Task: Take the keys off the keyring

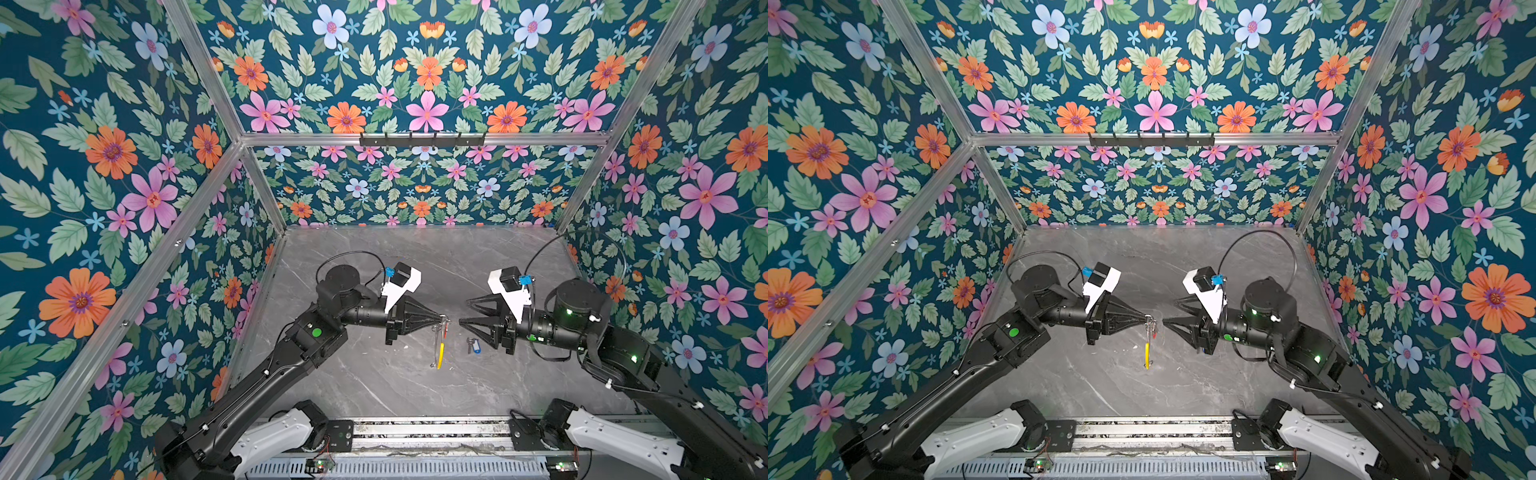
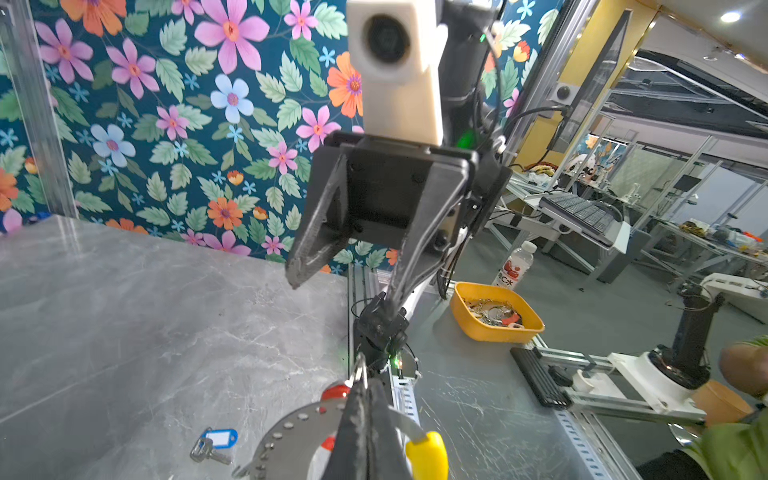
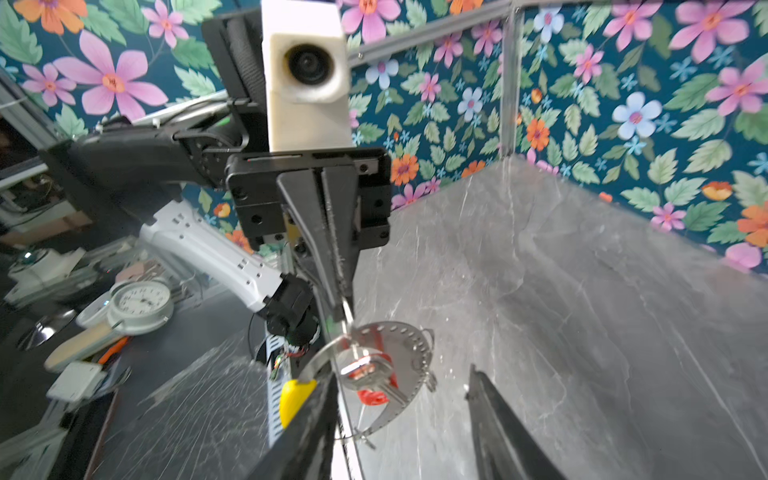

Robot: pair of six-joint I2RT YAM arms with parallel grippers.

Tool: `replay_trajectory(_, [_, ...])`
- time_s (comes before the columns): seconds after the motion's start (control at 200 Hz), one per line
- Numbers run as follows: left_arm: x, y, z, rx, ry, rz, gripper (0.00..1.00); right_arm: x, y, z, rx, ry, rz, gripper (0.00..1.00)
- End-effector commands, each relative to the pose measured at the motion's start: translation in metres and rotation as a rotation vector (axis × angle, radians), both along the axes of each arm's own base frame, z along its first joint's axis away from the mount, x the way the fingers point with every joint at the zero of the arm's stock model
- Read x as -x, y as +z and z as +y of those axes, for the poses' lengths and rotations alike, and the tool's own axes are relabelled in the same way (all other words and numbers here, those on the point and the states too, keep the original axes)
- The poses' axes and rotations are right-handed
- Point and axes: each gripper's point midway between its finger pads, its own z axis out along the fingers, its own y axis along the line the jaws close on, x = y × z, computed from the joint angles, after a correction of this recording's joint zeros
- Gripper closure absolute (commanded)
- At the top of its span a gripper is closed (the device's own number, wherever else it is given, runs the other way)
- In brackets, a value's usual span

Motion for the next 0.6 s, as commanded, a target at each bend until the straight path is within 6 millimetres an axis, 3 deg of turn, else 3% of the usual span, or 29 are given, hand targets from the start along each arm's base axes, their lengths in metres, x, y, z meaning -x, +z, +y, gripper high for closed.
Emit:
replay_trajectory(0.0, [-0.001,0.027,0.005,0.132,0.04,-0.082,1.0,0.0,0.033,0.003,-0.148,0.009,-0.091,0.42])
replay_trajectory(0.245, [-0.002,0.027,0.003,0.157,0.022,-0.065,1.0,0.026,0.023,0.029,-0.131,0.246,-0.031,0.42])
replay_trajectory(0.595, [0.001,0.027,0.004,0.166,0.007,-0.056,1.0,0.024,0.012,0.037,-0.1,0.276,0.007,0.67])
